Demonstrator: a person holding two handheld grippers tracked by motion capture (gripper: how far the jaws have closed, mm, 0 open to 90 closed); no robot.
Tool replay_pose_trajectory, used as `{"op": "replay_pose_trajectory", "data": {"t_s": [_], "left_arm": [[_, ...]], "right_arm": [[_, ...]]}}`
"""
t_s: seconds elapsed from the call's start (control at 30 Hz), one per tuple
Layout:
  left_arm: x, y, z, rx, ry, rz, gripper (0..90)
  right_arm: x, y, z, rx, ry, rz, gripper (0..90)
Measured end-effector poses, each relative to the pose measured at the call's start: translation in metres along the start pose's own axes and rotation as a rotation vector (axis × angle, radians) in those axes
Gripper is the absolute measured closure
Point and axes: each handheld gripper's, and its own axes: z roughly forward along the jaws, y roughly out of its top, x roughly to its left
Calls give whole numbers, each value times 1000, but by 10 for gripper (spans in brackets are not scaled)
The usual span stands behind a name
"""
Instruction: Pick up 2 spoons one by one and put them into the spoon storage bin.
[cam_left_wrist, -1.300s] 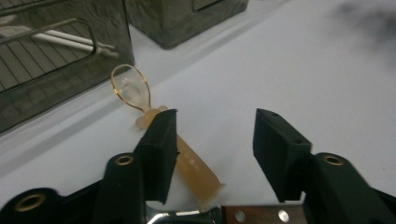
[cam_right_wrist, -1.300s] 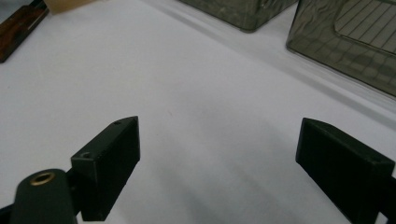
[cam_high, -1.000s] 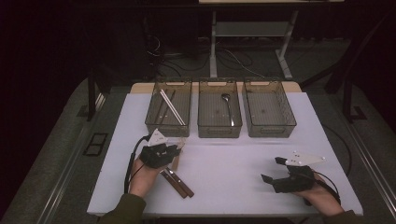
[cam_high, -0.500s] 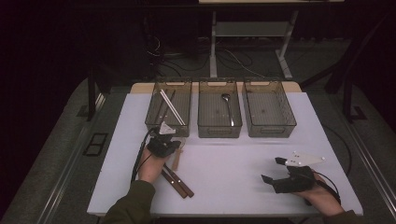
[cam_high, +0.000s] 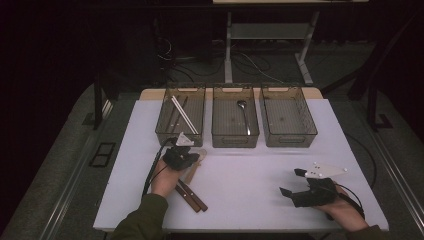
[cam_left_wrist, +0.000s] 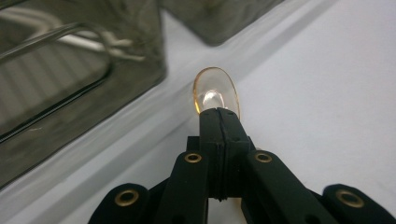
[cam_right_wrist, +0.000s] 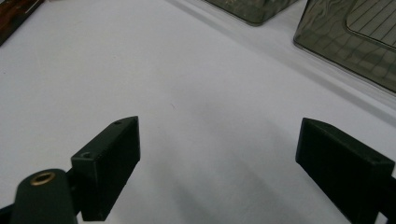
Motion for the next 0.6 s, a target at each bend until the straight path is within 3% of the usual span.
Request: {"op": "replay_pose_trajectory", "data": {"t_s": [0.43,0.6], "left_arm": [[-26,9,13,37,-110,104,892],[-26,9,14,34,-116,105,891]], "right_arm": [[0,0,0,1,1,-3,136],[0,0,0,1,1,-6,136]]}}
